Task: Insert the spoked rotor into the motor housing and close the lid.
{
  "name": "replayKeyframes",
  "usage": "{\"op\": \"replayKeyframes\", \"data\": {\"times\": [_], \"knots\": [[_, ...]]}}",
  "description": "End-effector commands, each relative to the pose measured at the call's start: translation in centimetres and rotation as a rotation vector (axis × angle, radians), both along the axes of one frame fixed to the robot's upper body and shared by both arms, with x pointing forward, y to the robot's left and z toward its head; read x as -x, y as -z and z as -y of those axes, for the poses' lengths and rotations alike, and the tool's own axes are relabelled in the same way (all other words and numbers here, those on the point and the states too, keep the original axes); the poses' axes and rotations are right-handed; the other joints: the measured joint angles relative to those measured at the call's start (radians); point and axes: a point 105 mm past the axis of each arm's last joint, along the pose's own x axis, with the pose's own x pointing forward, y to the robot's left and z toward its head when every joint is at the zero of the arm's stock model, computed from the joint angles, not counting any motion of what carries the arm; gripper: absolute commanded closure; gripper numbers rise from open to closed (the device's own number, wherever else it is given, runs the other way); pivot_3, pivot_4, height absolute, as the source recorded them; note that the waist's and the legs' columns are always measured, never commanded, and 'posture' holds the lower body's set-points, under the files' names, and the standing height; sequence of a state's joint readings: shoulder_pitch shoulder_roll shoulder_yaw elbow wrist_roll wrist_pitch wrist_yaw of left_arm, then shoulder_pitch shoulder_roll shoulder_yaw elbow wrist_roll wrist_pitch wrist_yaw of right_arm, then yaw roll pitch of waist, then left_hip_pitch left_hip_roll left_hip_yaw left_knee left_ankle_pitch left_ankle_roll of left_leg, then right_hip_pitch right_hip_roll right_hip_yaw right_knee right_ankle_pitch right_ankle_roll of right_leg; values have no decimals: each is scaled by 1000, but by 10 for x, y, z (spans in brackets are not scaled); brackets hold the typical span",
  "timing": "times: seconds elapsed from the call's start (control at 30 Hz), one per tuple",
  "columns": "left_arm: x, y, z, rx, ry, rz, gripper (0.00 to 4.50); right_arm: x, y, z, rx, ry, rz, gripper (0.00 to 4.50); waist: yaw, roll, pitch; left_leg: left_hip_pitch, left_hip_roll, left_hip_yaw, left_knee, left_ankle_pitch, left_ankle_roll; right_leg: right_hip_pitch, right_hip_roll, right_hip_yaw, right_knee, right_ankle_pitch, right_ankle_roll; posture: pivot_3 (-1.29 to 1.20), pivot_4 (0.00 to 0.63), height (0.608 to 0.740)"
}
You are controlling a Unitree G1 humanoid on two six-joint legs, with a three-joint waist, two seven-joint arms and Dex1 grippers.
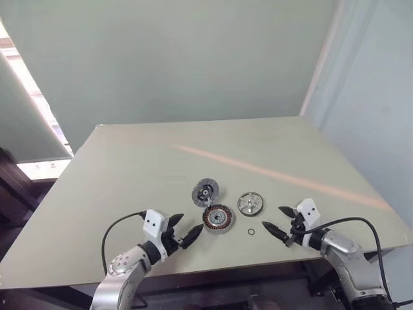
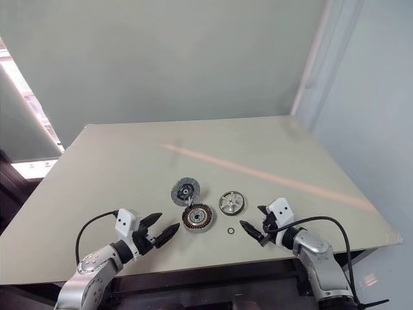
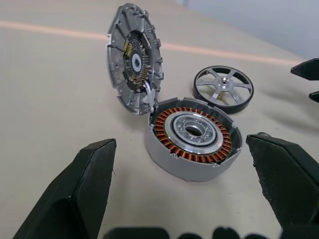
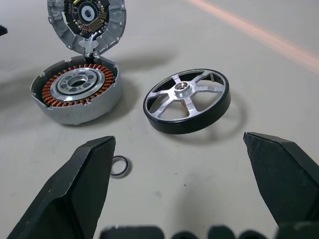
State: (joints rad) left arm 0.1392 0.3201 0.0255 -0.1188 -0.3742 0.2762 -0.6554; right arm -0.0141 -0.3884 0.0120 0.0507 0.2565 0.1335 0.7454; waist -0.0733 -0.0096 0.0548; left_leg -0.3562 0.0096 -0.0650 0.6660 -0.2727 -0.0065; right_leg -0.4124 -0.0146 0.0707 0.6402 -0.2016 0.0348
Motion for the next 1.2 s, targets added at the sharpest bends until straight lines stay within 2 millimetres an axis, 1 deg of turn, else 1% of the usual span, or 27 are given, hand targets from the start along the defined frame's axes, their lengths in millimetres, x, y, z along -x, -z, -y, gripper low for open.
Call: {"op": "replayKeyframes", "data": {"times": [0.03,0.33,0.47,0.63,0.83,0.9,1.0,1.2], "knots": [[-6,-13,-1,14,8,42,29,-4,-19,0,-22,-2,66,0,1,0,0,0,0,0,0,0,0,0,0,0,0,0,0,0,0,740],[-5,-15,-4,18,6,40,29,-4,-22,-7,-52,-9,75,0,1,0,0,-1,0,0,0,0,0,-1,0,0,0,0,0,0,0,740],[-8,-18,0,29,29,40,29,-2,-27,-4,-79,21,92,0,2,0,0,-1,0,0,0,0,0,-1,0,0,0,0,0,0,0,740],[-12,-25,6,72,45,76,29,0,-25,2,-71,44,87,0,2,0,0,-1,0,0,0,0,0,-1,0,0,0,0,0,0,0,740],[-5,-28,4,142,42,72,29,-2,-22,0,-65,49,85,0,1,0,0,-1,0,0,0,0,0,-1,0,0,0,0,0,0,0,740],[-3,-30,5,169,39,65,29,-3,-21,-2,-64,45,82,0,2,0,0,-1,0,0,0,0,0,-1,0,0,0,0,0,0,0,740],[-4,-37,3,206,16,102,29,-4,-19,-6,-63,36,78,0,2,0,0,-1,0,0,0,0,0,-1,0,0,0,0,0,0,0,740],[-6,-38,5,208,38,84,29,-8,-22,-12,-69,24,89,0,2,0,0,-1,0,0,0,0,0,-1,0,0,0,0,0,0,0,740]]}}
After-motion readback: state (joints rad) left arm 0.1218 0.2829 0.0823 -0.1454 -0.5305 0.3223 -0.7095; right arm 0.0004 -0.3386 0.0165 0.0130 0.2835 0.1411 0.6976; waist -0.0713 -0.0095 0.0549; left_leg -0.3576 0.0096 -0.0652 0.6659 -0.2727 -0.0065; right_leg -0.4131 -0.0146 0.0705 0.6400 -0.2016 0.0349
